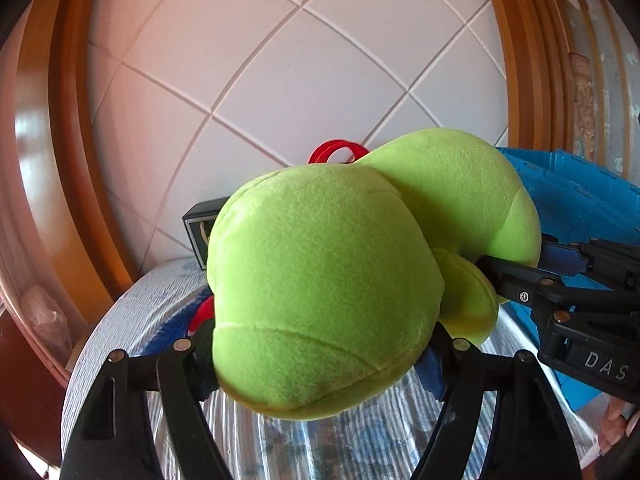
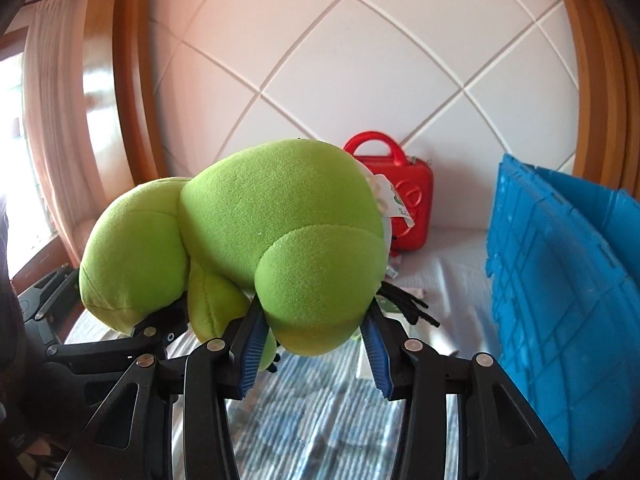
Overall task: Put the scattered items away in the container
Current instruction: 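Carry the frog plush with both tools into the blue crate and release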
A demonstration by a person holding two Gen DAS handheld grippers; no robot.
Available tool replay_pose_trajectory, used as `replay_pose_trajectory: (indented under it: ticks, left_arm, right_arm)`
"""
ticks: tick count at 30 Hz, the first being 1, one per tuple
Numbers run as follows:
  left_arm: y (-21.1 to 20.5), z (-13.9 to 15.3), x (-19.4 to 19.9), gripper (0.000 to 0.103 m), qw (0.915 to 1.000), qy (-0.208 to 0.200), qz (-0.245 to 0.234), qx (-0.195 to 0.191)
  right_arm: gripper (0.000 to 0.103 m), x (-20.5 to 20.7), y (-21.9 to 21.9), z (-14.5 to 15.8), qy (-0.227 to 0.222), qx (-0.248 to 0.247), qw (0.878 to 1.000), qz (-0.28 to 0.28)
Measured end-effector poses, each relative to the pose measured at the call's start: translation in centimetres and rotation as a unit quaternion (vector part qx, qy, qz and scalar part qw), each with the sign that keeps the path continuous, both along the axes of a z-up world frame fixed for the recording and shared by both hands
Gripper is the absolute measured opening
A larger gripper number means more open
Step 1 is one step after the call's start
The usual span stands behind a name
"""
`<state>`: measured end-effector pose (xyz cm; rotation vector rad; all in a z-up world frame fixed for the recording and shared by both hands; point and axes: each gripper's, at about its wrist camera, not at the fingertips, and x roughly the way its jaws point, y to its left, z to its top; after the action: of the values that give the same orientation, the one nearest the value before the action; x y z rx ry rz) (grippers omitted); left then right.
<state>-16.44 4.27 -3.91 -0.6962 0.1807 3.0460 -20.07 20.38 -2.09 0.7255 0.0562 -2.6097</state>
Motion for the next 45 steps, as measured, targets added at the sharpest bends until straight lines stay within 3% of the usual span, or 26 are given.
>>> replay_pose_trajectory:
  ticks: [7, 14, 19, 26, 34, 40, 45]
  left_arm:
    - [5.4, 5.3, 0.8, 0.075, 0.9949, 0.053, -0.085, 0.006]
    - [16.2, 8.9, 0.8, 0.075, 0.9829, 0.075, -0.168, 0.009]
    - [26.8, 10.9, 0.1, 0.075, 0.9795, 0.060, -0.192, 0.016]
    - [39.5, 12.0, -4.0, 0.075, 0.9861, 0.002, -0.166, 0.010]
    - [46.2, 10.6, -12.7, 0.075, 0.9892, -0.060, -0.133, 0.013]
    - [48.4, 5.2, -18.2, 0.075, 0.9878, -0.128, -0.089, -0.001]
    - [48.1, 0.6, -20.4, 0.075, 0.9768, -0.202, -0.065, -0.031]
  right_arm:
    - [0.044, 3.5, 5.6, 5.6, 0.056, 0.000, 0.995, -0.077]
    - [0.044, 5.7, 15.5, 9.1, 0.087, 0.004, 0.983, -0.159]
    - [0.044, 5.1, 24.9, 10.8, 0.092, 0.027, 0.978, -0.187]
    - [0.044, -0.4, 36.4, 12.1, 0.046, 0.054, 0.982, -0.176]
    - [0.044, -9.0, 43.5, 10.9, -0.007, 0.057, 0.987, -0.152]
    - [0.044, -15.7, 44.6, 6.7, -0.092, 0.064, 0.986, -0.127]
    - [0.043, -18.3, 44.3, 1.7, -0.153, 0.048, 0.981, -0.108]
